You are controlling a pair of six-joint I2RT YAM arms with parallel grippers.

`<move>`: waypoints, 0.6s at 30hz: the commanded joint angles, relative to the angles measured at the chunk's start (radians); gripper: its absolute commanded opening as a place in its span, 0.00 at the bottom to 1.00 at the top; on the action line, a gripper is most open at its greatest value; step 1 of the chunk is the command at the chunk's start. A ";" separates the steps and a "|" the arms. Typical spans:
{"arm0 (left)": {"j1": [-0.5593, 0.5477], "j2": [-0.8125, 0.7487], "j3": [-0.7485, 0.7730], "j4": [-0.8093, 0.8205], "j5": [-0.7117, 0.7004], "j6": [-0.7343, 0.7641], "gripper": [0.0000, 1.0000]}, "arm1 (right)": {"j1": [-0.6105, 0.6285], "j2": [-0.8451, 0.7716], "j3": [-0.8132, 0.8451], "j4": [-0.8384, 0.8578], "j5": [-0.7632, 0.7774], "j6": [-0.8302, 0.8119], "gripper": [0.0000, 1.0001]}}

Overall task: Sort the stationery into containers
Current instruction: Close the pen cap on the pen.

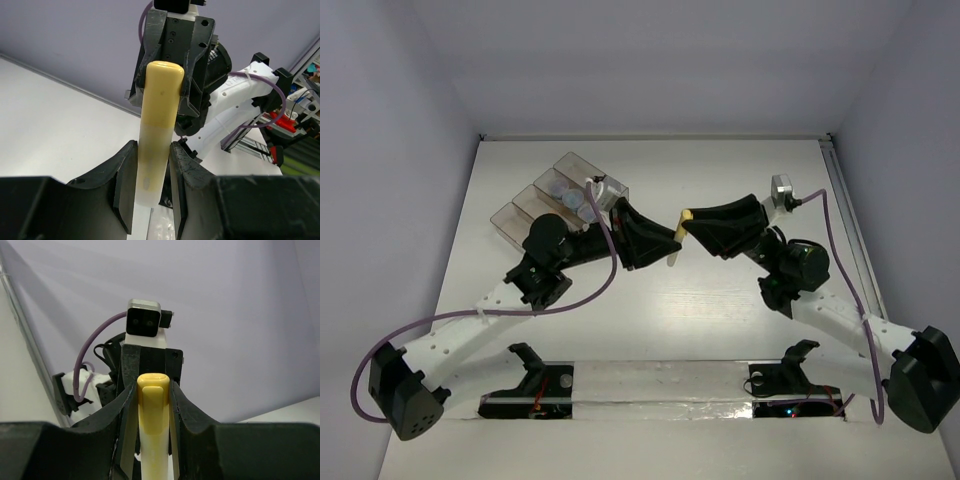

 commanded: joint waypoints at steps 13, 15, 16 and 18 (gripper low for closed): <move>0.065 -0.076 0.223 0.308 -0.184 0.007 0.00 | 0.083 0.089 -0.123 -0.340 -0.213 -0.142 0.00; 0.065 -0.069 0.217 0.309 -0.187 0.003 0.00 | 0.083 0.074 -0.115 -0.355 -0.207 -0.149 0.00; 0.065 -0.066 0.211 0.309 -0.189 -0.002 0.00 | 0.083 0.066 -0.108 -0.367 -0.202 -0.155 0.00; 0.065 -0.062 0.203 0.317 -0.187 -0.008 0.00 | 0.083 0.039 -0.097 -0.403 -0.186 -0.172 0.00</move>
